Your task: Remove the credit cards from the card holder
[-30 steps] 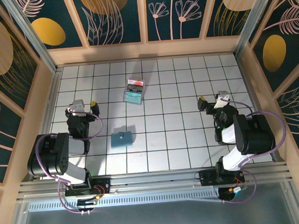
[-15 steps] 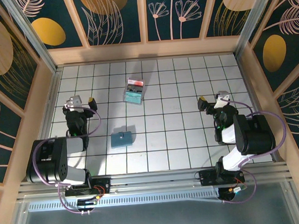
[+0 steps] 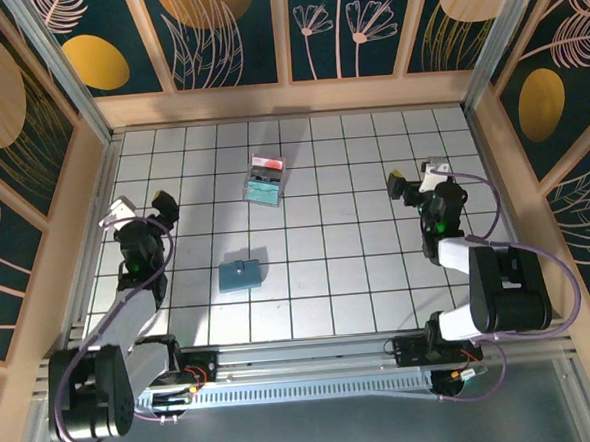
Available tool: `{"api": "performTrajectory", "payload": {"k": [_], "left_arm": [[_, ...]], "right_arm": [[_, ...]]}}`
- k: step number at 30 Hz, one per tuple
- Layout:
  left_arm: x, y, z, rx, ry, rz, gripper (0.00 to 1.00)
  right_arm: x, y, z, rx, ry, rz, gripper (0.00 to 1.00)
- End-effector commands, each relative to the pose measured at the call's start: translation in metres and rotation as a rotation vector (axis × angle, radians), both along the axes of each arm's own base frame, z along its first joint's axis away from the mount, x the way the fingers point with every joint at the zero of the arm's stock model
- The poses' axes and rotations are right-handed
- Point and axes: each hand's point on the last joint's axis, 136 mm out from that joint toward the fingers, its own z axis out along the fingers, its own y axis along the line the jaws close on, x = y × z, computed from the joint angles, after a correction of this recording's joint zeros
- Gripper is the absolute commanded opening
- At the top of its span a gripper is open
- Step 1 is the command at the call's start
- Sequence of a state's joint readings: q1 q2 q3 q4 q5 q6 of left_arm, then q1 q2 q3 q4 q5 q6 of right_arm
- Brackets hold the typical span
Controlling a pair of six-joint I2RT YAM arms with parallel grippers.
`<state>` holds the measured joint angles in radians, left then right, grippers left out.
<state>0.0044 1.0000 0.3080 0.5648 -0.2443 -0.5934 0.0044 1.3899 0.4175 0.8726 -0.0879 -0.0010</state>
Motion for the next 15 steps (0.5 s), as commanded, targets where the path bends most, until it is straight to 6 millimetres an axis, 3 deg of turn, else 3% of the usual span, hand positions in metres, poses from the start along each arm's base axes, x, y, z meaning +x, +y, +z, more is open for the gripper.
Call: {"api": "performTrajectory", "payload": {"k": [1,6,15], "left_arm": [[-0.026,-0.009,-0.033,-0.174,0.095,0.029,0.99],[-0.05,-0.031,-0.046,-0.251,0.136,-0.006,0.99],[-0.061,-0.086,-0.068,-0.314,0.269,-0.141,0.99]], "right_arm": [[0.002,-0.003,0.022,-0.006,-0.022,-0.05,0.99],[0.001,0.007,0.036,0.047,-0.021,-0.059,0.99],[-0.004,0.011,0.047,0.101,0.042,-0.083,0.99]]}}
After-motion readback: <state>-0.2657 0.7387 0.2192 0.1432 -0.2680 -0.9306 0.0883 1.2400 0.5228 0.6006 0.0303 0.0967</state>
